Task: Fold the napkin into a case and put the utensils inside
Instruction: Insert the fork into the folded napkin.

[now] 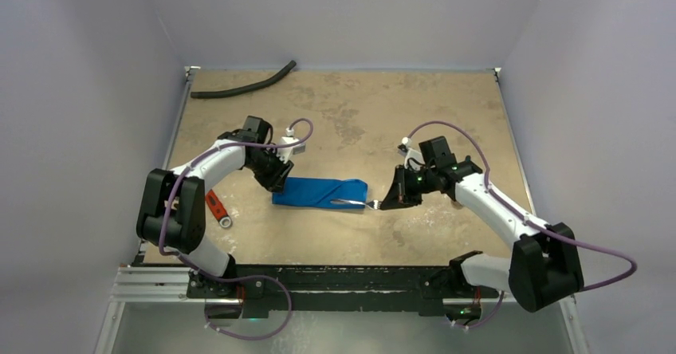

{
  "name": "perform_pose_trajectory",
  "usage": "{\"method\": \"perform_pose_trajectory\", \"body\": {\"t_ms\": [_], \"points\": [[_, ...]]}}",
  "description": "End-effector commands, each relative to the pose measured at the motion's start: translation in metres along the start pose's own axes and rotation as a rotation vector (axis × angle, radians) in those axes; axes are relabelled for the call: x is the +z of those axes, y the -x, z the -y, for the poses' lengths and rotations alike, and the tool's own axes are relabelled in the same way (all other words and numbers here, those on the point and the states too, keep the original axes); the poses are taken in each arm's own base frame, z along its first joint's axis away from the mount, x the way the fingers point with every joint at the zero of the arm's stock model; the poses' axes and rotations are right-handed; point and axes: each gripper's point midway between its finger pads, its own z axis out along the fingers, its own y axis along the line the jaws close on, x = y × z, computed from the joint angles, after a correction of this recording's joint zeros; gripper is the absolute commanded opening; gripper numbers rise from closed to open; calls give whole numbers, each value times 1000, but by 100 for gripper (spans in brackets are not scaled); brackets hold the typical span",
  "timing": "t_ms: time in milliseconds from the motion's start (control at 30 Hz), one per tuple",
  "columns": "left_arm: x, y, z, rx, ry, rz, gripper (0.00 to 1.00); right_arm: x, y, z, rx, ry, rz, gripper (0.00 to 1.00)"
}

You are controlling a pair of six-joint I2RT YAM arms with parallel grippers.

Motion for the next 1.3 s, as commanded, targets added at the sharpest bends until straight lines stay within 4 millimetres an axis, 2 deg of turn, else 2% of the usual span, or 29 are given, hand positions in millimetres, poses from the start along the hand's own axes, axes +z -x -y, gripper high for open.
{"method": "perform_pose_trajectory", "body": {"t_ms": [0, 233, 400, 633, 833, 1000, 1267], "points": [[0, 13, -6, -17, 20, 48, 31, 9, 14, 7, -34, -2, 37, 0], [4, 8, -10, -12, 36, 31, 28, 22, 25, 15, -30, -19, 43, 0], [4, 2, -14, -4, 68, 17, 26, 30, 26, 23, -17, -29, 37, 0], [8, -5, -19, -4, 96, -2, 25, 36, 32, 26, -14, -31, 47, 0], [12, -5, -17, -3, 87, -3, 25, 40, 38, 28, -16, -39, 57, 0], [13, -7, -15, -1, 85, -5, 24, 43, 43, 26, -10, -24, 65, 0], [16, -8, -14, -3, 78, -10, 20, 54, 45, 11, -34, -15, 53, 0]]}}
